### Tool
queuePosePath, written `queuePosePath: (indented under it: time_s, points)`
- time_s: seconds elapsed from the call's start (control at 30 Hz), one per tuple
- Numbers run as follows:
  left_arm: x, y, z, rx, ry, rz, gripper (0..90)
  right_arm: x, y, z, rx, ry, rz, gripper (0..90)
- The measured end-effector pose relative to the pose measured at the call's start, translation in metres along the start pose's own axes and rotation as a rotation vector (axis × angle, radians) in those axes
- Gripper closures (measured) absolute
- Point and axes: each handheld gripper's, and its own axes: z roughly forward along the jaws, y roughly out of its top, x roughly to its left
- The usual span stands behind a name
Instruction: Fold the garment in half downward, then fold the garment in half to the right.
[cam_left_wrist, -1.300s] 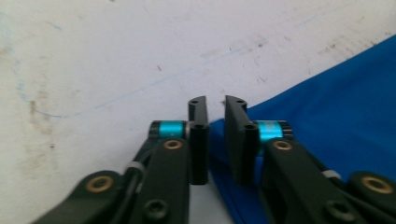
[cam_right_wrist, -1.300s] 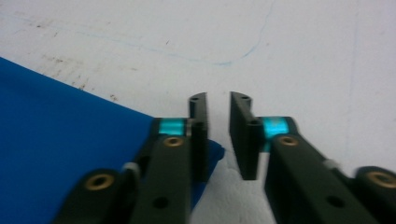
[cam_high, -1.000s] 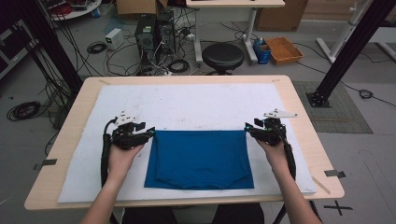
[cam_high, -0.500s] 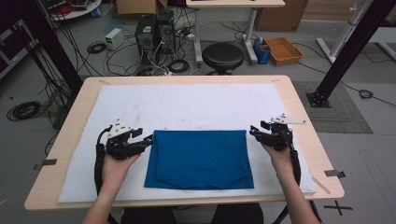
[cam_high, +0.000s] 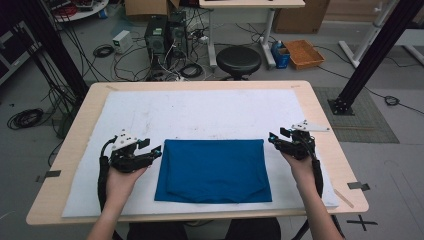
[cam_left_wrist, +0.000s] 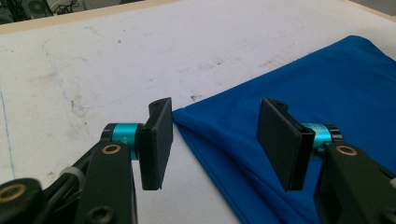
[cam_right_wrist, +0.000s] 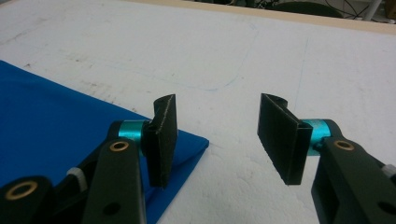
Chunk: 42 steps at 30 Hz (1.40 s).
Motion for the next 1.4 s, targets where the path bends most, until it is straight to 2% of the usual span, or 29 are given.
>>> queuePosePath:
  time_s: [0.37, 0.63, 0.8, 0.97, 1.07, 1.1, 1.27, 1.4]
  points:
    - [-0.002, -0.001, -0.003, 0.006, 0.012, 0.007, 44.8, -0.002, 0.001, -0.003, -0.013, 0.002, 0.006, 47.9]
    - [-0.007, 0.002, -0.007, -0.012, -0.009, 0.002, 44.0, 0.0, 0.003, -0.002, -0.016, 0.007, 0.008, 47.7]
    - [-0.01, 0.002, -0.006, 0.002, -0.017, 0.005, 43.7, 0.002, 0.004, 0.0, -0.014, 0.015, -0.002, 47.7]
    - [-0.016, 0.001, -0.01, 0.019, -0.023, -0.027, 43.2, 0.006, 0.007, 0.002, -0.013, 0.023, 0.0, 47.6]
    - [-0.021, -0.005, -0.019, 0.042, -0.019, -0.074, 41.8, 0.01, 0.01, 0.004, -0.016, 0.03, -0.008, 47.6]
    - [-0.021, -0.005, -0.019, 0.042, -0.019, -0.074, 40.9, 0.01, 0.01, 0.004, -0.016, 0.03, -0.008, 47.6]
    - [-0.03, -0.02, -0.033, 0.077, -0.018, -0.125, 39.2, 0.018, 0.016, 0.008, -0.025, 0.048, -0.023, 47.6]
    - [-0.036, -0.028, -0.04, 0.073, -0.013, -0.136, 38.3, 0.026, 0.022, 0.012, -0.026, 0.066, -0.032, 47.4]
